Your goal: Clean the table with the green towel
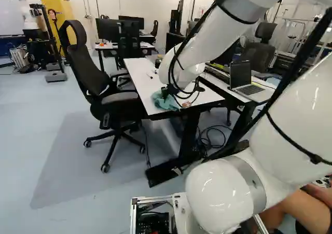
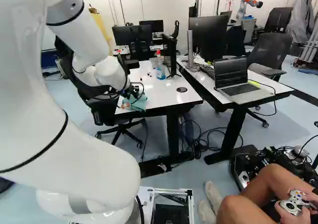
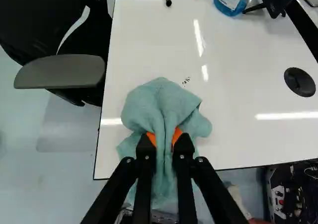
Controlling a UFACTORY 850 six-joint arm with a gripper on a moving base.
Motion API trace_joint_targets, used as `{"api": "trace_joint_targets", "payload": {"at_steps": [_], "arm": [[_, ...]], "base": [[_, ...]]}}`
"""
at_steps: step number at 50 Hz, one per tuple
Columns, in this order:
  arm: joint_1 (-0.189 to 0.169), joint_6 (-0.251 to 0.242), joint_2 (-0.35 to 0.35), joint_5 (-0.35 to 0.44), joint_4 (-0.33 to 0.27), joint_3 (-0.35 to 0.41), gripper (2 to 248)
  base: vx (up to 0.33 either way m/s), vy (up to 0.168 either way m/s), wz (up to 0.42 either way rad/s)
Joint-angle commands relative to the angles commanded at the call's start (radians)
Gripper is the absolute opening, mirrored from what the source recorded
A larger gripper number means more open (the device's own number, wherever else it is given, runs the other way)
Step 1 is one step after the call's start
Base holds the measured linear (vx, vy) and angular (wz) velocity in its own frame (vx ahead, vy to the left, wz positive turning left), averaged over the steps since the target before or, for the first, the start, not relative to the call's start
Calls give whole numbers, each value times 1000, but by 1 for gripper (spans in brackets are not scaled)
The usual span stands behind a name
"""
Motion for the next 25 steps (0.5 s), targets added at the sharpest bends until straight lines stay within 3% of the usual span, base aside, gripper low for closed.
{"api": "trace_joint_targets", "payload": {"at_steps": [25], "arm": [[1, 0, 102, -121, 34, 23, 50]], "base": [[0, 0, 0]]}}
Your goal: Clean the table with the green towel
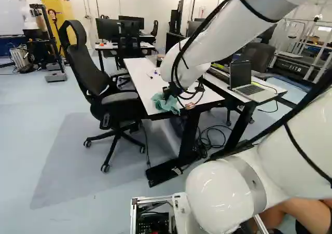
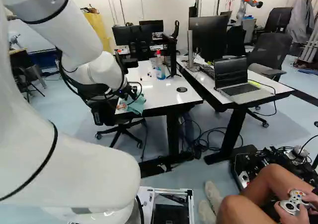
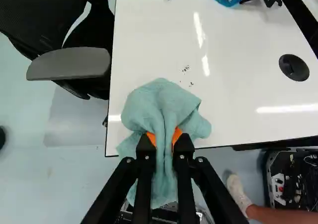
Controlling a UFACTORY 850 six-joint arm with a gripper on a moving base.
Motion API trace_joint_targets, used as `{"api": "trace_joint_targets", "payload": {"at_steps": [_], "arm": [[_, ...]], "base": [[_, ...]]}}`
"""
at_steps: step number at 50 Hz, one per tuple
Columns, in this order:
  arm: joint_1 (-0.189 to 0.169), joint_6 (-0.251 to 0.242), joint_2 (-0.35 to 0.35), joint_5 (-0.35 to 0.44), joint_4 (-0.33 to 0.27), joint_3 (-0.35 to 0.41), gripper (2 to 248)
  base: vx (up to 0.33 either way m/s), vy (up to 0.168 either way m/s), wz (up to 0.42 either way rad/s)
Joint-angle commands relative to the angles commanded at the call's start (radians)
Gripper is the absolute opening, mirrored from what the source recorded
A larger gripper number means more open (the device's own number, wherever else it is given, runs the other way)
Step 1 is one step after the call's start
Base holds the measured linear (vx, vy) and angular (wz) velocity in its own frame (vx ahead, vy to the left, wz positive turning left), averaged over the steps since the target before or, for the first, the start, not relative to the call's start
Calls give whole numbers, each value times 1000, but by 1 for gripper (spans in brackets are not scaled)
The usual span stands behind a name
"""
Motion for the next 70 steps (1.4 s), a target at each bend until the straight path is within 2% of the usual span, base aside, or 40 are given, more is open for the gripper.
{"api": "trace_joint_targets", "payload": {"at_steps": [16, 38, 53, 70], "arm": [[0, 0, 61, -38, 10, 8, 50], [-11, 0, 56, -38, 10, 4, 50], [-51, 0, 39, -38, 10, -9, 50], [-120, 0, -3, -30, 10, -44, 50]], "base": [[0, 0, 0], [0, 0, 0], [0, 0, 0], [0, 0, 0]]}}
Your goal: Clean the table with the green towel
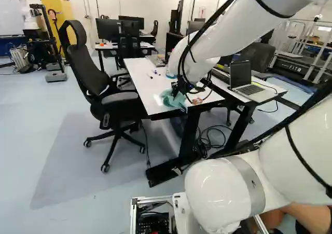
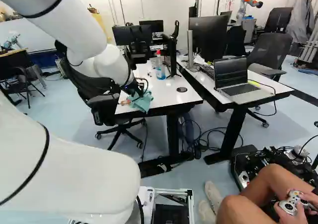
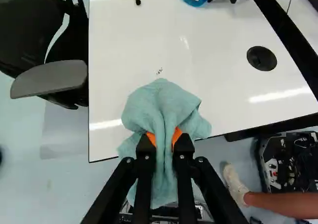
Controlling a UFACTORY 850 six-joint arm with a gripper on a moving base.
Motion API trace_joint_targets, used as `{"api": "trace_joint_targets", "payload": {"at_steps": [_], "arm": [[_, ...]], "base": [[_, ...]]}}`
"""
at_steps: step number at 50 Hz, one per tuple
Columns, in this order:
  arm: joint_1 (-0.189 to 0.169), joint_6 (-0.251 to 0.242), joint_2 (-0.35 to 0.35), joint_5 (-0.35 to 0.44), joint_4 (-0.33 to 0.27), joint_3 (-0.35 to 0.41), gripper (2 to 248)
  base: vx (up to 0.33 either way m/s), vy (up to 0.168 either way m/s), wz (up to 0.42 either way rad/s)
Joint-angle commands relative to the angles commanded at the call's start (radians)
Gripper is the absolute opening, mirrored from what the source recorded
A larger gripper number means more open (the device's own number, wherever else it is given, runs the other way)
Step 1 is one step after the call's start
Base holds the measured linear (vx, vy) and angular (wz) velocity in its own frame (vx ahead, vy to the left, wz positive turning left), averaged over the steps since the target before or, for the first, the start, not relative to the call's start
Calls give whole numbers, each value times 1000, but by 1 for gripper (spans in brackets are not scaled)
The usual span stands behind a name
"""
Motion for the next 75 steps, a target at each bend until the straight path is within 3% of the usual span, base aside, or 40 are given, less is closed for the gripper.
{"api": "trace_joint_targets", "payload": {"at_steps": [27, 60, 75], "arm": [[-69, 0, -144, 37, 0, -127, 50], [-69, 0, -341, 119, 0, -305, 50], [-74, 0, -405, 151, 0, -338, 50]], "base": [[0, 0, 0], [0, 0, 0], [0, 0, 0]]}}
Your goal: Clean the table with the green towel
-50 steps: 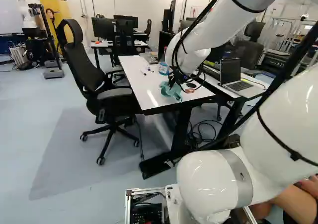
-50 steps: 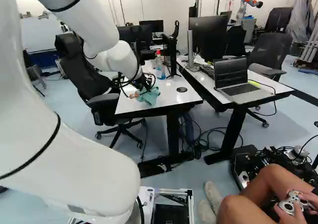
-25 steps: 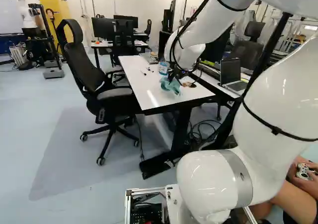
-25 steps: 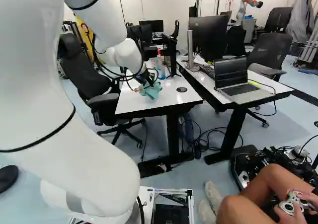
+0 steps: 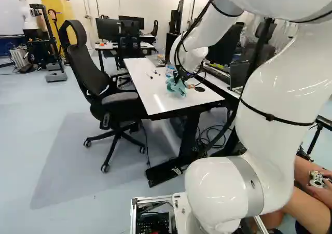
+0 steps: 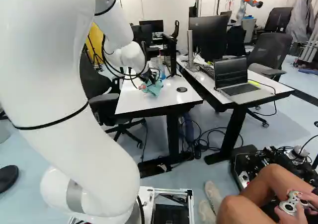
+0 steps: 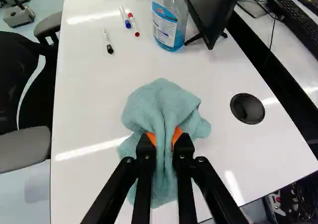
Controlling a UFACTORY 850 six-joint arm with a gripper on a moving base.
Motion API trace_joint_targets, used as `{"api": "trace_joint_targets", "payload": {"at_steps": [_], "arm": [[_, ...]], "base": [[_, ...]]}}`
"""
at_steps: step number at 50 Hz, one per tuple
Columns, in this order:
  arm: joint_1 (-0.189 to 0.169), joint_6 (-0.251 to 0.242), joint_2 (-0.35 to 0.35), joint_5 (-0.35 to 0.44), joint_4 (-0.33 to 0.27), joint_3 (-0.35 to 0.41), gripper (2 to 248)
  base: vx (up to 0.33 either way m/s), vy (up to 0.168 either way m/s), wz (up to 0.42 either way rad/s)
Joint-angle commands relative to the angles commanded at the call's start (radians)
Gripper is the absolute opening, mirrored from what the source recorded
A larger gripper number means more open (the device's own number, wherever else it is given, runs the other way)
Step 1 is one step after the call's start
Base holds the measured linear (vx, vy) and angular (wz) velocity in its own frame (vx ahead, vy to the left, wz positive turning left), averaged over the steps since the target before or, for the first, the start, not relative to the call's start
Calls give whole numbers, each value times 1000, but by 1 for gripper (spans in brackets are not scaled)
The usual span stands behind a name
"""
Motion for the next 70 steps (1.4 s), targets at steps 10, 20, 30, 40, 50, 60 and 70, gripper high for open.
{"api": "trace_joint_targets", "payload": {"at_steps": [10, 20, 30, 40, 50, 60, 70], "arm": [[-7, 0, -34, 36, 0, -12, 50], [-16, 0, -67, 78, 0, -24, 50], [-24, 0, -97, 113, 0, -32, 50], [-25, 0, -123, 118, 0, -37, 50], [-25, 0, -150, 118, 0, -42, 50], [-25, 0, -160, 118, 0, -44, 50], [-25, 0, -160, 118, 0, -44, 50]], "base": [[0, 0, 0], [0, 0, 0], [0, 0, 0], [0, 0, 0], [0, 0, 0], [0, 0, 0], [0, 0, 0]]}}
